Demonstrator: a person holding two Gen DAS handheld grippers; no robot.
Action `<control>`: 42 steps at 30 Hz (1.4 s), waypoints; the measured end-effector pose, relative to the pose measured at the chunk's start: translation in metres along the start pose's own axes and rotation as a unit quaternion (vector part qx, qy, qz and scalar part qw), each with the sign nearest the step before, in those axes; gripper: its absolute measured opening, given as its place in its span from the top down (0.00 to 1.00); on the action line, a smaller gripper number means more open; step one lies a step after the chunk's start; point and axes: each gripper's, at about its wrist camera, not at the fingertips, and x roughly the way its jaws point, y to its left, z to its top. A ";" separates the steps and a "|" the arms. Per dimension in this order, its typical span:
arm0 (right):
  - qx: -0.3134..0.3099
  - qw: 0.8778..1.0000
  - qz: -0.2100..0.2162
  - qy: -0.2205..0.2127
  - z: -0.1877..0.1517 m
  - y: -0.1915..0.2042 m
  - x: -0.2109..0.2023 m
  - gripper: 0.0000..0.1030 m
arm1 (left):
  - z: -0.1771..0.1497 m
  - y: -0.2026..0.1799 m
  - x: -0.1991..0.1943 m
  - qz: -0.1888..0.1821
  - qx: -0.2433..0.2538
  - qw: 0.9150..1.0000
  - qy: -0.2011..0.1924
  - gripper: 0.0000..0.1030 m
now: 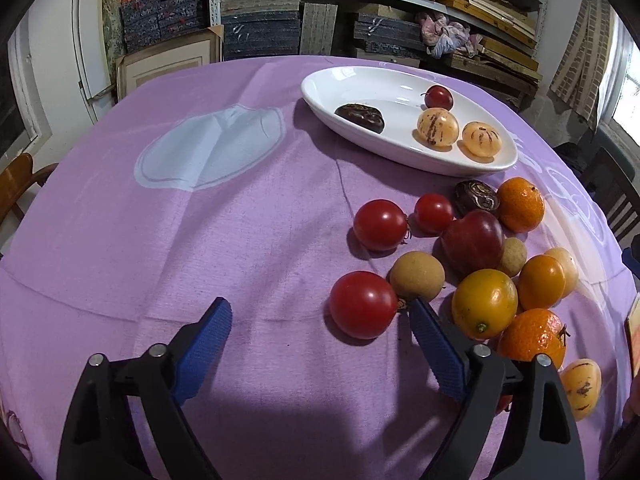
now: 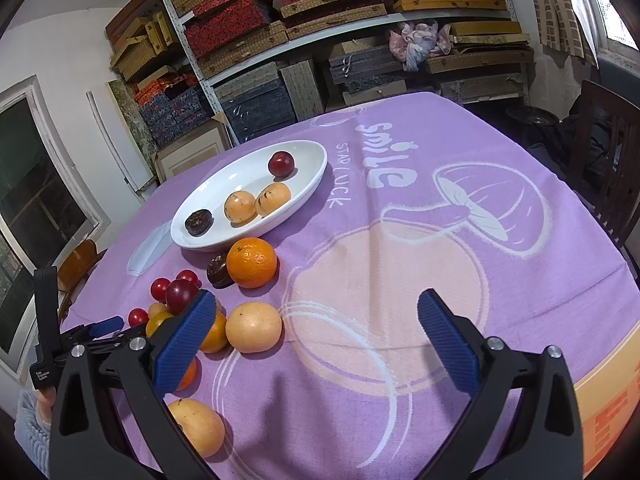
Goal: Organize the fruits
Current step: 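Withdraw both open grippers from the plate back toward the fruit cluster, then grasp a red tomato with the left gripper while the right grasps a pale yellow pear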
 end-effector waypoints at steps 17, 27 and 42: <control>0.000 1.000 -0.001 0.001 -0.001 -0.002 0.001 0.04 | -0.007 0.004 -0.010 0.005 -0.001 1.000 -0.007 0.45; 0.000 1.000 -0.003 0.003 -0.001 -0.003 0.002 0.04 | -0.019 0.006 -0.018 0.003 0.003 1.000 -0.009 0.53; -0.087 0.993 0.071 0.046 -0.019 0.032 -0.004 0.04 | -0.024 0.014 -0.024 -0.010 0.004 1.000 -0.014 0.70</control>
